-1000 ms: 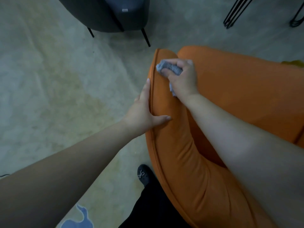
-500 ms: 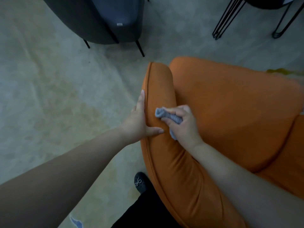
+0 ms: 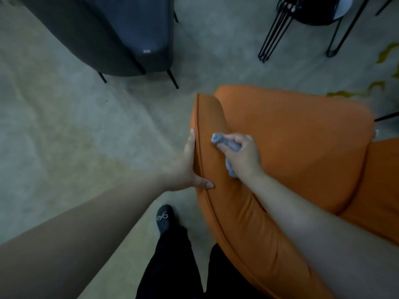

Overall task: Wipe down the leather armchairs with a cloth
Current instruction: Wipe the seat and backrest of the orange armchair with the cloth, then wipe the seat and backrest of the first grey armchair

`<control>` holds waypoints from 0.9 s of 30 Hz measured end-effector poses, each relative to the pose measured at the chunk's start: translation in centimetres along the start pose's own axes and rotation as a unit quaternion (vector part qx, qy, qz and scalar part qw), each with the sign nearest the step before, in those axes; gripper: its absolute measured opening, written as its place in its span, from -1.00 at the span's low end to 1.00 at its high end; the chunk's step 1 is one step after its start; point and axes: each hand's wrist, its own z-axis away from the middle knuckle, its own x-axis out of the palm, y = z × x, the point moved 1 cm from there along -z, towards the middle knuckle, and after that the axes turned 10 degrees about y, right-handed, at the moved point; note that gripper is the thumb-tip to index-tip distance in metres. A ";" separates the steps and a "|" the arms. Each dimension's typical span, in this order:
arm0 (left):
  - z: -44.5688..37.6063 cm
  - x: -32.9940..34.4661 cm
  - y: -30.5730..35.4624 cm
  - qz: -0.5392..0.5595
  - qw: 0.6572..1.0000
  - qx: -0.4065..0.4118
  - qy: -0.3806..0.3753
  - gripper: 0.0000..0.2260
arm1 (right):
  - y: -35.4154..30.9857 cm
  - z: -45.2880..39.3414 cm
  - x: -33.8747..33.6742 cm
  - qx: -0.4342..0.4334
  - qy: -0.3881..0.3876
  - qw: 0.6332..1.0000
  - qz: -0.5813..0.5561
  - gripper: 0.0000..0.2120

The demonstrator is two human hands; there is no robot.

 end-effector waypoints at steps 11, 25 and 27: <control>0.7 -7.3 -3.8 -0.149 0.971 0.123 0.142 -0.25 | -4.6 2.9 0.2 0.083 0.102 0.988 -0.078 -0.88; 3.1 -22.7 -11.7 -0.339 0.904 0.136 0.220 -0.37 | -15.0 1.2 9.7 0.019 0.130 0.989 -0.073 -0.86; 2.6 -23.9 -12.3 -0.350 0.901 0.127 0.222 -0.37 | -16.0 -0.1 10.7 0.021 0.123 0.991 -0.050 -0.82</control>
